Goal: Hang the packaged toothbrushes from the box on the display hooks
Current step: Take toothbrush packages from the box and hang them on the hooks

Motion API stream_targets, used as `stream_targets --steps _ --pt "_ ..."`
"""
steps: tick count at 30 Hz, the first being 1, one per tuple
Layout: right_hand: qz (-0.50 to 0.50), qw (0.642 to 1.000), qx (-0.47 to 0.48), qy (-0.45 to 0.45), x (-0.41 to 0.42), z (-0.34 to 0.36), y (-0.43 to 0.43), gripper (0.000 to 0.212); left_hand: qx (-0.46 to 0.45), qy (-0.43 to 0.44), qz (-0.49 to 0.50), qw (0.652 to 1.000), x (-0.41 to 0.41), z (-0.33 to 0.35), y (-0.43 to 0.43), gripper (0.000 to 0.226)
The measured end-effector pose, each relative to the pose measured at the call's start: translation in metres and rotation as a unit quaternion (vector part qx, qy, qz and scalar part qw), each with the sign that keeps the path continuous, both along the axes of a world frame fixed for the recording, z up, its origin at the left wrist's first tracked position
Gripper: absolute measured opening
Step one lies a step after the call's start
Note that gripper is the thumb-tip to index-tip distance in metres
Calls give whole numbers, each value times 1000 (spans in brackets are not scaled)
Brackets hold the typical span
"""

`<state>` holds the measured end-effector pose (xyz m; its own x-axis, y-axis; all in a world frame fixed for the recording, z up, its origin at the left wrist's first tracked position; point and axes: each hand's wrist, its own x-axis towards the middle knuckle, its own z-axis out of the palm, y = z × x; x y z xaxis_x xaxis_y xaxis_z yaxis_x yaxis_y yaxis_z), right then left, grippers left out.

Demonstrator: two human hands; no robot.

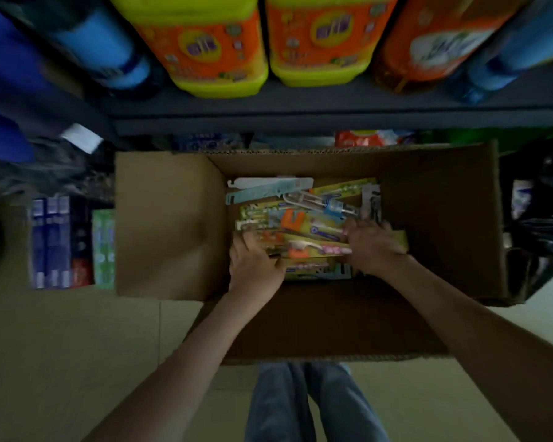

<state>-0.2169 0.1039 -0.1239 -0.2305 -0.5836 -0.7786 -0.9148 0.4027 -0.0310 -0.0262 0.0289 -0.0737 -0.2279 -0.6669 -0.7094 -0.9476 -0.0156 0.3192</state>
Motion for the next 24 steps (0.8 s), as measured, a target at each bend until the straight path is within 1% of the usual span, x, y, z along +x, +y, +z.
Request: stream_targets --steps 3,4,6,8,11,12,15,16,18,19,20,21,23,24 --pt "-40 999 9 -2 -7 40 0 71 99 -19 -29 995 -8 28 -2 72" --pt "-55 998 13 -3 -8 48 1 73 135 -28 -40 990 -10 33 -2 69" --pt "-77 997 19 4 -7 60 3 74 188 -36 -52 980 -13 42 -1 53" --pt "-90 995 36 18 -4 69 5 77 194 -21 -55 979 -16 51 2 30" --pt "-102 992 72 35 3 78 4 89 171 16 -72 983 -19 63 7 18" --pt "-104 990 83 39 4 79 4 92 176 26 -74 981 -20 65 8 17" --pt "-114 985 115 50 7 73 3 94 198 31 -68 977 -24 58 10 27" --pt "-111 984 126 54 8 69 4 92 206 27 -59 976 -24 50 11 25" --pt "-112 982 142 53 10 62 6 92 221 18 -43 974 -25 37 13 14" --pt "-118 981 146 47 10 58 7 95 225 16 -39 973 -25 31 15 20" --pt "-127 980 147 40 10 55 7 99 233 16 -31 972 -25 25 16 32" --pt "-139 979 145 29 9 53 8 103 239 20 -19 971 -24 23 17 35" --pt "-170 976 136 0 8 54 8 102 254 19 8 967 -24 22 17 20" --pt "-182 975 124 -12 7 55 8 99 261 29 33 964 -25 22 18 18"
